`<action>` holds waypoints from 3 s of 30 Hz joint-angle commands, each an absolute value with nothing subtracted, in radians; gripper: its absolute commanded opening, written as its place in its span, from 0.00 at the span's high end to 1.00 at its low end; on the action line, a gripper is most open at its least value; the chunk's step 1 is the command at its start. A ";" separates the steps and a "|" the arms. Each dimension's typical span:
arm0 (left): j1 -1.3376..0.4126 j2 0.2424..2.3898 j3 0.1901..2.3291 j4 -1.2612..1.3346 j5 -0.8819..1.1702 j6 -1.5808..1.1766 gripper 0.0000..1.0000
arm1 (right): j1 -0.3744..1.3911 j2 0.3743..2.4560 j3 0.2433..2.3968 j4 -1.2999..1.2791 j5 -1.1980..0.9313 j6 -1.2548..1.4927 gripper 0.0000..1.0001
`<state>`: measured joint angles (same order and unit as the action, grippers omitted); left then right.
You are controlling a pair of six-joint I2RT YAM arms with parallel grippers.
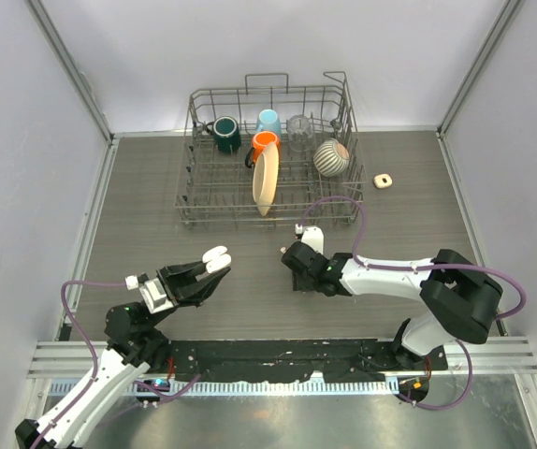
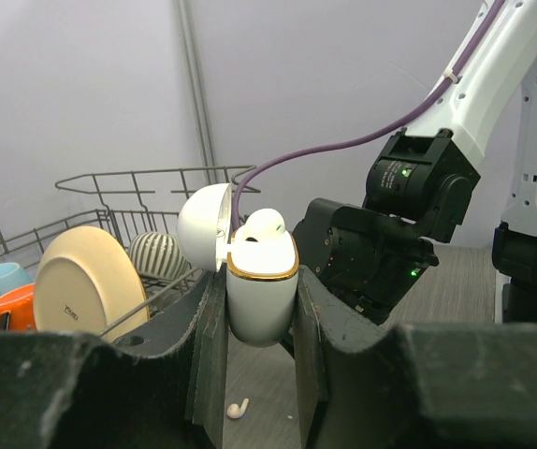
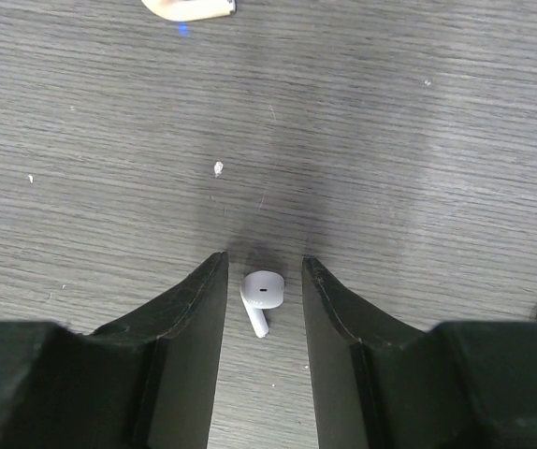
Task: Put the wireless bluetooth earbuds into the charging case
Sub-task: Pick up the earbud from the center of the board.
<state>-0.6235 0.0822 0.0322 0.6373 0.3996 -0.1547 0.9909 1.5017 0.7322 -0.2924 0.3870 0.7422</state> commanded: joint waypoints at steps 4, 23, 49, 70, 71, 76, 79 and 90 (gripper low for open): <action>-0.623 0.097 -0.017 0.673 0.385 -0.146 1.00 | 0.993 1.508 0.752 -0.298 0.364 0.709 0.57; -0.623 0.100 -0.018 0.673 0.385 -0.149 1.00 | 0.994 1.509 0.749 -0.296 0.331 0.687 0.58; -0.623 0.087 -0.021 0.661 0.383 -0.152 1.00 | 0.994 1.503 0.753 -0.333 0.345 0.732 0.59; -0.623 0.097 -0.021 0.673 0.383 -0.153 1.00 | 0.996 1.506 0.755 -0.307 0.337 0.701 0.60; -0.623 0.095 -0.021 0.673 0.383 -0.153 1.00 | 0.996 1.508 0.756 -0.308 0.337 0.700 0.62; -0.623 0.095 -0.021 0.673 0.383 -0.152 1.00 | 0.996 1.514 0.756 -0.310 0.337 0.699 0.70; -0.623 0.097 -0.021 0.673 0.383 -0.152 1.00 | 0.994 1.511 0.756 -0.313 0.341 0.701 0.75; -0.621 0.109 -0.020 0.686 0.382 -0.147 1.00 | 0.996 1.448 0.761 -0.302 0.364 0.706 0.99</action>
